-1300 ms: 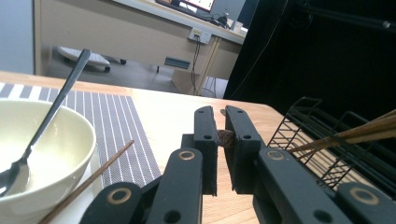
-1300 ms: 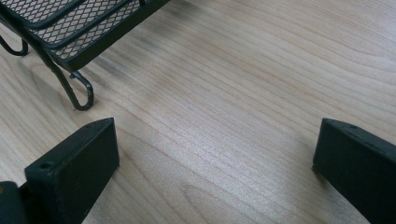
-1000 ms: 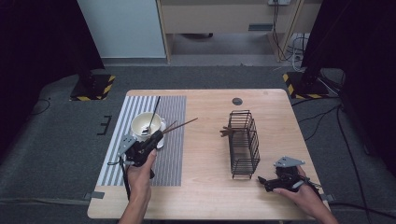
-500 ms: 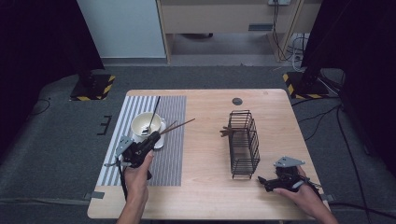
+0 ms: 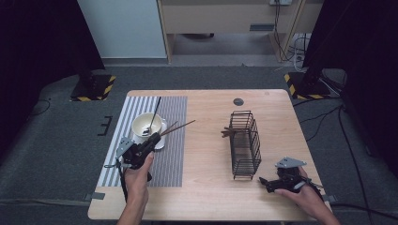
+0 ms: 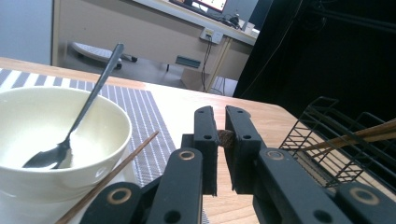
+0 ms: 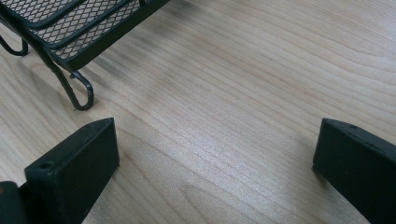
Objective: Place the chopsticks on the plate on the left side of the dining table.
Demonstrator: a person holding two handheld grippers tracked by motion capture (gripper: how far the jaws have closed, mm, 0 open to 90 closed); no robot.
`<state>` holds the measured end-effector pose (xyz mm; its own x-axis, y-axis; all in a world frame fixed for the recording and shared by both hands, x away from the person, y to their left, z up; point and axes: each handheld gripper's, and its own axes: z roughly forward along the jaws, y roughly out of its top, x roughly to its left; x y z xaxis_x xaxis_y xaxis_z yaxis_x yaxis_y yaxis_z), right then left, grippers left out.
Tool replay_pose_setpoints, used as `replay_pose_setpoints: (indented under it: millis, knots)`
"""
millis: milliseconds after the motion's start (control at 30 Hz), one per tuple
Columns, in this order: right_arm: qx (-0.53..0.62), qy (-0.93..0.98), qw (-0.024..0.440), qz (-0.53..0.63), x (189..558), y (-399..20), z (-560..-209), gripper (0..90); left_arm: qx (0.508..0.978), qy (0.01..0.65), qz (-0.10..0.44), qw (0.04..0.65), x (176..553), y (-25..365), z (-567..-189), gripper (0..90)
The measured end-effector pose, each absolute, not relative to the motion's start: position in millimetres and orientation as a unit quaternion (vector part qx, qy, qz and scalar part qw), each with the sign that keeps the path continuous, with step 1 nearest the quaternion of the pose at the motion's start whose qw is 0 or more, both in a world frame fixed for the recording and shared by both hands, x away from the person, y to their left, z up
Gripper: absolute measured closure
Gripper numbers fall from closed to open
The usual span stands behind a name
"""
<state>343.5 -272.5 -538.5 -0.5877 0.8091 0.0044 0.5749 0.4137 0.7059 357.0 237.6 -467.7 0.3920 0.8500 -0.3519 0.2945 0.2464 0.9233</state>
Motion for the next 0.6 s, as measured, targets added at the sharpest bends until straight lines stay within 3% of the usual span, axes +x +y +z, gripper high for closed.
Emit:
replay_pose_setpoints:
  millis: [600]
  knots:
    - [0.42, 0.823, 0.172, 0.341, 343.5, -272.5, -538.5, 0.2, 0.563, 0.511, 0.242, 0.603, 348.7, 262.1, -467.3, 83.2]
